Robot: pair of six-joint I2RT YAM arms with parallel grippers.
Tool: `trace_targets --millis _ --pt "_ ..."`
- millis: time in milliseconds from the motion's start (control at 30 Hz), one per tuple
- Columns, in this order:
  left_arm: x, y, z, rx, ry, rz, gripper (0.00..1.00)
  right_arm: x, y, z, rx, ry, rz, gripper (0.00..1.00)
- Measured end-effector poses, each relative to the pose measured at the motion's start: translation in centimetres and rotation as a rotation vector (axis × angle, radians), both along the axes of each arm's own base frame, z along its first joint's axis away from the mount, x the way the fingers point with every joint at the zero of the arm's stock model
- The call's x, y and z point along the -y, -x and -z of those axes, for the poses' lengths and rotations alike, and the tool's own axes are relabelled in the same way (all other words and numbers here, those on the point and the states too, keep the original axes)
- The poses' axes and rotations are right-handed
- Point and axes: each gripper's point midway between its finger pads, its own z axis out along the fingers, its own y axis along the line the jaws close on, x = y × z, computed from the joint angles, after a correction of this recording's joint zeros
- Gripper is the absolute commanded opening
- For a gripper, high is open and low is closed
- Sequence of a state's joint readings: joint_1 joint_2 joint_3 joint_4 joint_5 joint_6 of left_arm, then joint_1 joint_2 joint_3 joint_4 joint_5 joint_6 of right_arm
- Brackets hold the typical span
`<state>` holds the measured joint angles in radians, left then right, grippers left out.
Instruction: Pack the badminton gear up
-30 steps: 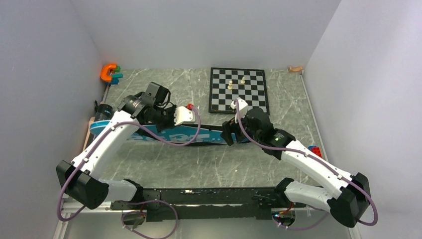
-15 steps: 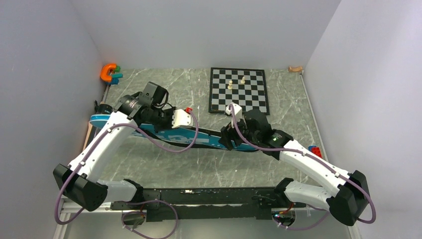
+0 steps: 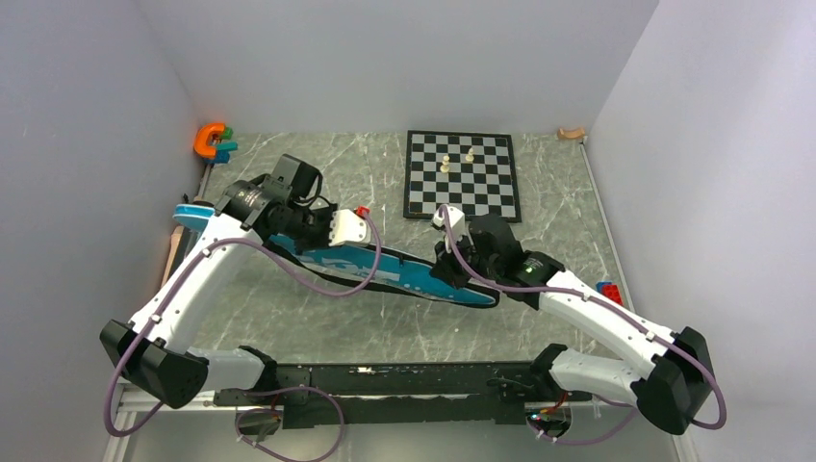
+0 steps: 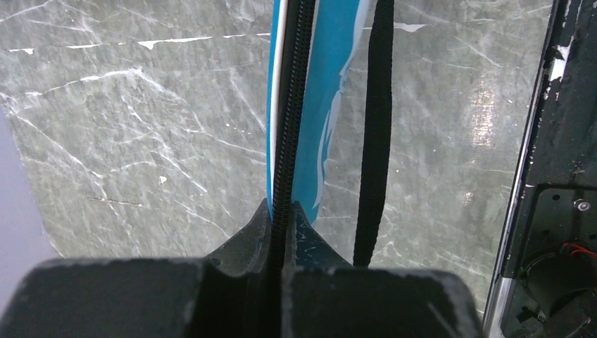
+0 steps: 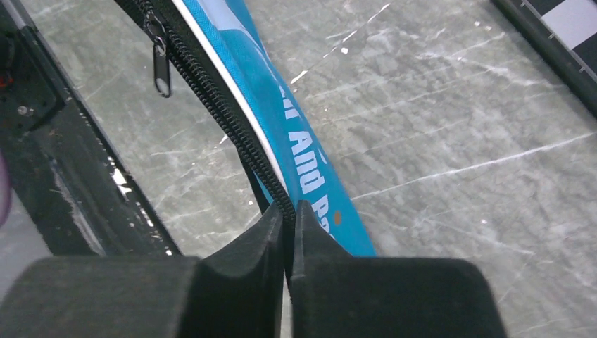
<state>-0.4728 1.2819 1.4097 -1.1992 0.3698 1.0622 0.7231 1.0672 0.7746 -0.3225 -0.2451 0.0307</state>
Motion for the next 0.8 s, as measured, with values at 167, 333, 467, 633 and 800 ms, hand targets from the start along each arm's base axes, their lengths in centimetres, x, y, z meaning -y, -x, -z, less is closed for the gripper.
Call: trace_targets --millis 167,333,467,633,800 --pt "0.2 -0.1 -0.2 0.0 0.017 -0.005 0.51 0.0 0.3 -0.4 -0.004 0.01 0.0 0.0" --pt "2.4 0.4 -1.0 -0.037 0.136 0.009 0.57 0.9 1.0 -0.7 0.01 0.045 0.017 0.0" --pt "4.6 1.6 -1.0 -0.086 0.198 0.053 0.58 0.8 1.6 -1.9 0.035 0.053 0.007 0.0" --pt "7.1 2.9 0.5 -0.17 0.206 0.102 0.58 0.1 2.3 -3.0 0.066 0.066 -0.014 0.0" --pt "8.4 2.2 1.0 -0.185 0.21 0.113 0.53 0.2 3.1 -2.7 0.065 0.101 -0.023 0.0"
